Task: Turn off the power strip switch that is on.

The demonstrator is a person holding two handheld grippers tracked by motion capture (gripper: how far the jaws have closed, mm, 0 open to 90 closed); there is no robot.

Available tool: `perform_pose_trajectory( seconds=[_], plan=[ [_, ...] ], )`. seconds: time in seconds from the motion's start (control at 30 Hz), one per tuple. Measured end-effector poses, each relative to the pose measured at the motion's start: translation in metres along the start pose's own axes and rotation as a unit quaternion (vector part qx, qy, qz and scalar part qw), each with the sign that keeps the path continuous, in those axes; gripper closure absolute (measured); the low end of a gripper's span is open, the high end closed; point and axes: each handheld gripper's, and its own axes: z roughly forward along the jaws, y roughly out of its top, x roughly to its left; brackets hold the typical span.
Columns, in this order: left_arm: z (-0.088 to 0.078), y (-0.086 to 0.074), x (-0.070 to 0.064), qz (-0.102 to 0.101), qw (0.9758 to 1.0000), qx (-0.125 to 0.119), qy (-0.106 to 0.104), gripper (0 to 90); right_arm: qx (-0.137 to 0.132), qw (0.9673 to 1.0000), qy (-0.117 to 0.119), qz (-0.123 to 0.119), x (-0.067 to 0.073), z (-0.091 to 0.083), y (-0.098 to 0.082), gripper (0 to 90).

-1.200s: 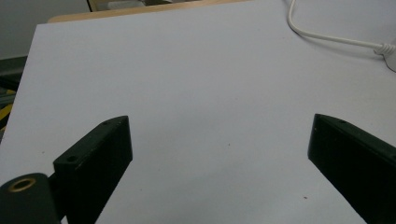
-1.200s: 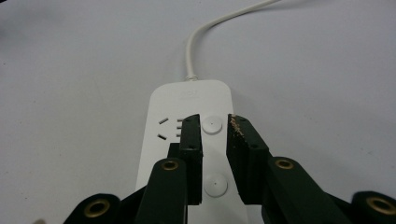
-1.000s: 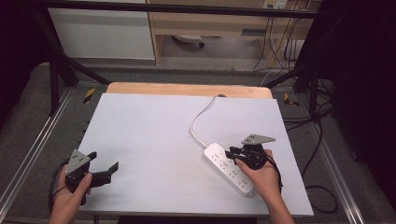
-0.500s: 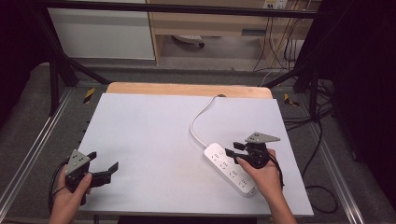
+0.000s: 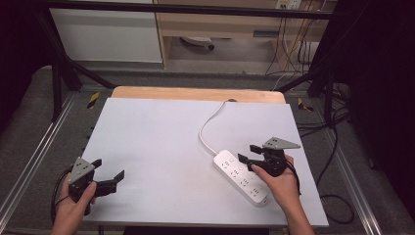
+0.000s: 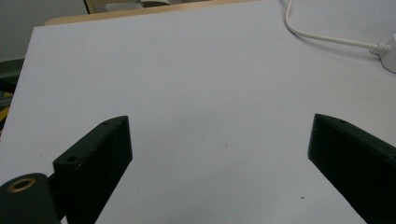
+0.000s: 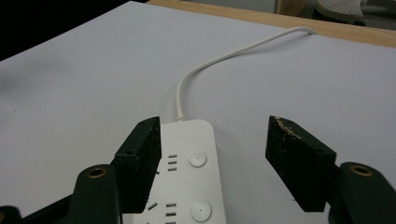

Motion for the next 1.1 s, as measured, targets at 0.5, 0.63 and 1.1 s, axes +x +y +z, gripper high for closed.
perform_pose_trajectory(
  seconds=[0.5, 0.63, 1.1],
  plan=[
    [0.000, 0.000, 0.000, 0.000, 1.0000, 0.000, 0.001, 6.1, -0.047, 0.9975, -0.048, -0.020, 0.008, -0.009, 0.009, 3.7],
    [0.000, 0.000, 0.001, 0.001, 1.0000, 0.001, 0.001, 6.1, -0.058, 0.9945, -0.087, -0.006, 0.006, -0.012, 0.010, 4.0],
    [-0.001, 0.000, 0.002, -0.003, 1.0000, 0.000, 0.001, 6.1, -0.090, 0.9902, -0.106, -0.007, -0.004, -0.042, 0.006, 1.9]
  ],
)
